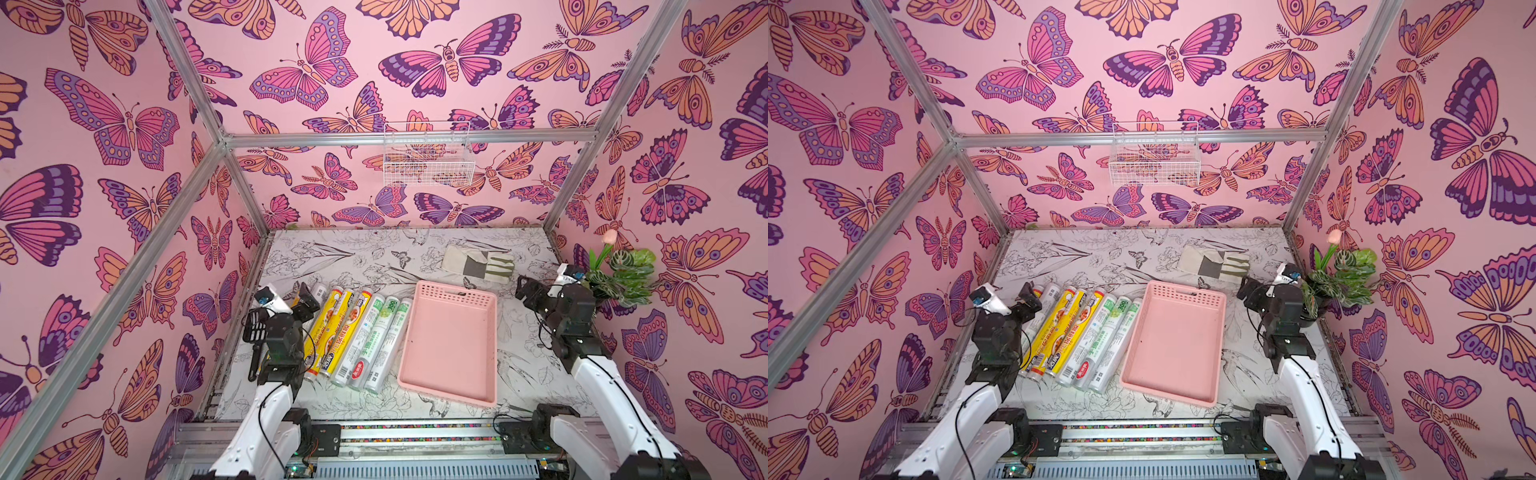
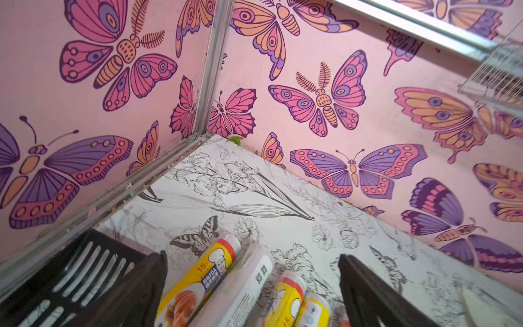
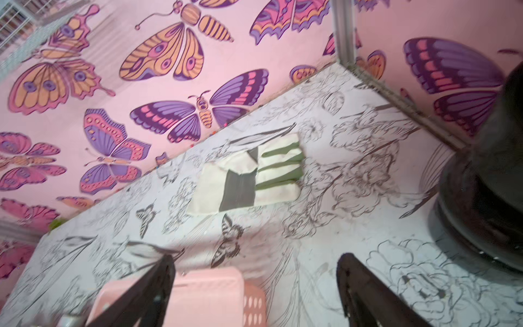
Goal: Put the plastic wrap into the basket
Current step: Move the basket to the center of the board.
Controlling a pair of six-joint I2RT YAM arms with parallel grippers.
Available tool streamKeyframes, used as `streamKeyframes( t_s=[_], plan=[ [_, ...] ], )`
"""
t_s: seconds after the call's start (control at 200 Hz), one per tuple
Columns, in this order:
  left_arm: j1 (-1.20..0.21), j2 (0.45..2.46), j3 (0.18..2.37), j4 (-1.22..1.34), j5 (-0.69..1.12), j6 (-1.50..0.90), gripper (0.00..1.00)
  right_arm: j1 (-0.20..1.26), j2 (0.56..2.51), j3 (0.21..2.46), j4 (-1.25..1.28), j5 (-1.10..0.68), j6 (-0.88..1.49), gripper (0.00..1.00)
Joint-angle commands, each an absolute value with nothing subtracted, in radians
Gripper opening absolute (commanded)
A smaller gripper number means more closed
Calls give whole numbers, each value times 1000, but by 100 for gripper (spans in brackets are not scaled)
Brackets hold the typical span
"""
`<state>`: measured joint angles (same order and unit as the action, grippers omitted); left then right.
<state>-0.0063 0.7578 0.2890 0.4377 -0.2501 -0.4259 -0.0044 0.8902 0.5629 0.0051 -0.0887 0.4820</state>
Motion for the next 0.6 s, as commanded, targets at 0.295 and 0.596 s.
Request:
streamKeyframes(
  t_s=[0.295,0.596],
  plan=[
    [-71,890,396,267,478,-651,100,19,962,638,-475,-312,495,58],
    [-439,1077,468,262,427,-601,100,167,1161,675,-424,-229,494,49]
  ],
)
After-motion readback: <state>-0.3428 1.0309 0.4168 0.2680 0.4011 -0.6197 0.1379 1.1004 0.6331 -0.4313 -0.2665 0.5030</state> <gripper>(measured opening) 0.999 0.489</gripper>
